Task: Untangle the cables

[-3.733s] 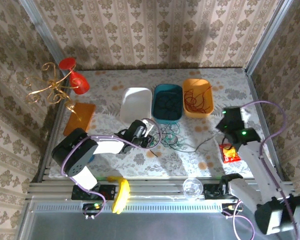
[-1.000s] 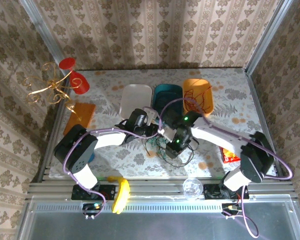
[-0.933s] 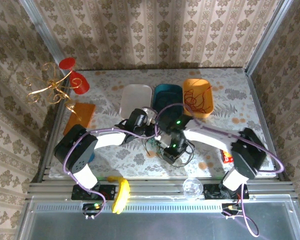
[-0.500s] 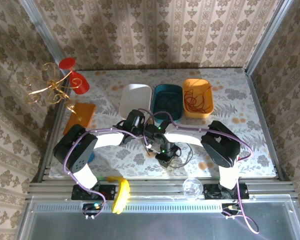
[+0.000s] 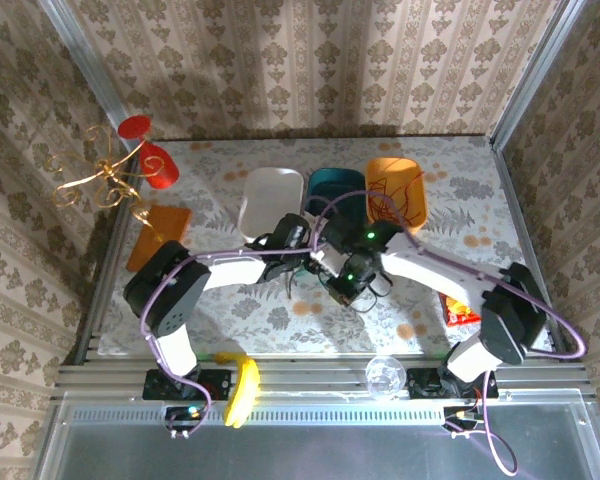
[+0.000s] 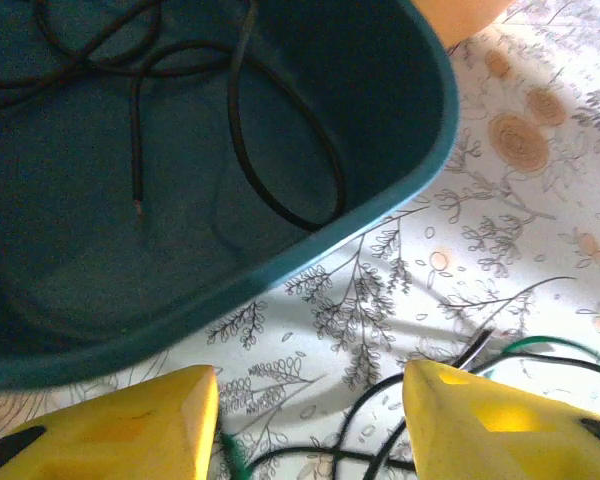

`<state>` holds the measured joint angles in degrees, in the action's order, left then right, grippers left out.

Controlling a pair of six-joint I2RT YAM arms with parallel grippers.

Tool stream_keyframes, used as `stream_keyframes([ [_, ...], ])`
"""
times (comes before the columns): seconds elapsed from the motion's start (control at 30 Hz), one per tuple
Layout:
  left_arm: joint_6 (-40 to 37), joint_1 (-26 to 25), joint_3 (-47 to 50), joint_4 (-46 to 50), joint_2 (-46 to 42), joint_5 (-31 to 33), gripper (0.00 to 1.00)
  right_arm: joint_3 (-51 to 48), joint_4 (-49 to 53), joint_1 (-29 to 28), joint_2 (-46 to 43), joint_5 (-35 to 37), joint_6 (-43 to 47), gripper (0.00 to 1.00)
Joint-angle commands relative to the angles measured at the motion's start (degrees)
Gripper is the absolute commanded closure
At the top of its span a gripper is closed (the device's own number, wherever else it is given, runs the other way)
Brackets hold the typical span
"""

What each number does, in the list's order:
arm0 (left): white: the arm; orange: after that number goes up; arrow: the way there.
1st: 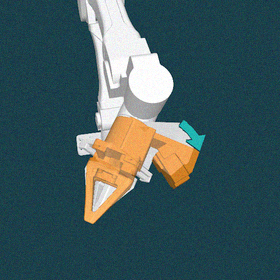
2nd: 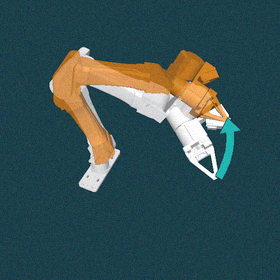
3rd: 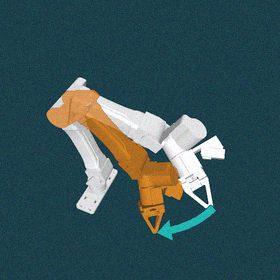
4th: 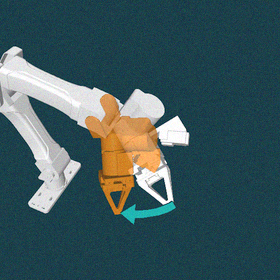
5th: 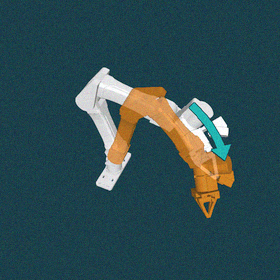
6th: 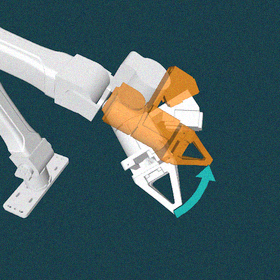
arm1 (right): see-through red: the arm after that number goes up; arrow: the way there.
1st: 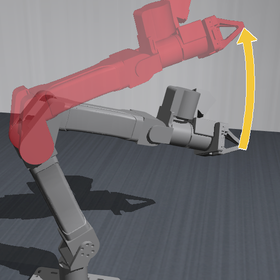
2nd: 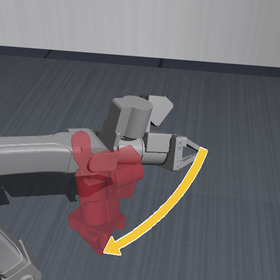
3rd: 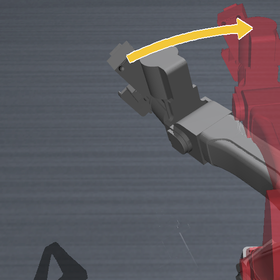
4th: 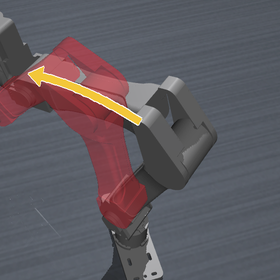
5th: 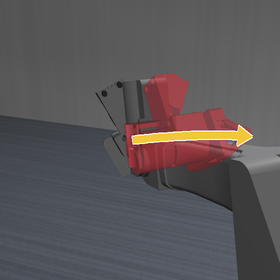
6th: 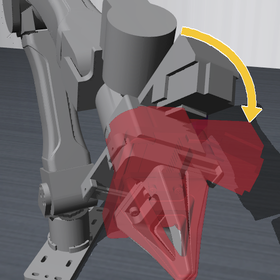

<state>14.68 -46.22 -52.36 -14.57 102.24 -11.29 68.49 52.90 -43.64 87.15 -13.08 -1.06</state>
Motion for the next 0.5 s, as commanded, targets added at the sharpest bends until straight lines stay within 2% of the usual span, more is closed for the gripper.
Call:
stream_keyframes([
  [0.0,-2.8,-0.9,-1.6,5.8,3.2,0.9,0.49,-1.8,-8.3,2.9,-4.8,-2.6,-3.7,1.00],
  [0.2,-3.1,-1.0,-1.0,5.7,4.1,1.1,0.57,-6.0,-17.4,9.4,-11.7,-4.0,-10.8,1.00],
  [0.47,-4.4,-1.1,0.0,7.8,6.4,3.0,0.58,-11.0,-23.8,14.7,-18.2,5.6,-20.1,1.00],
])
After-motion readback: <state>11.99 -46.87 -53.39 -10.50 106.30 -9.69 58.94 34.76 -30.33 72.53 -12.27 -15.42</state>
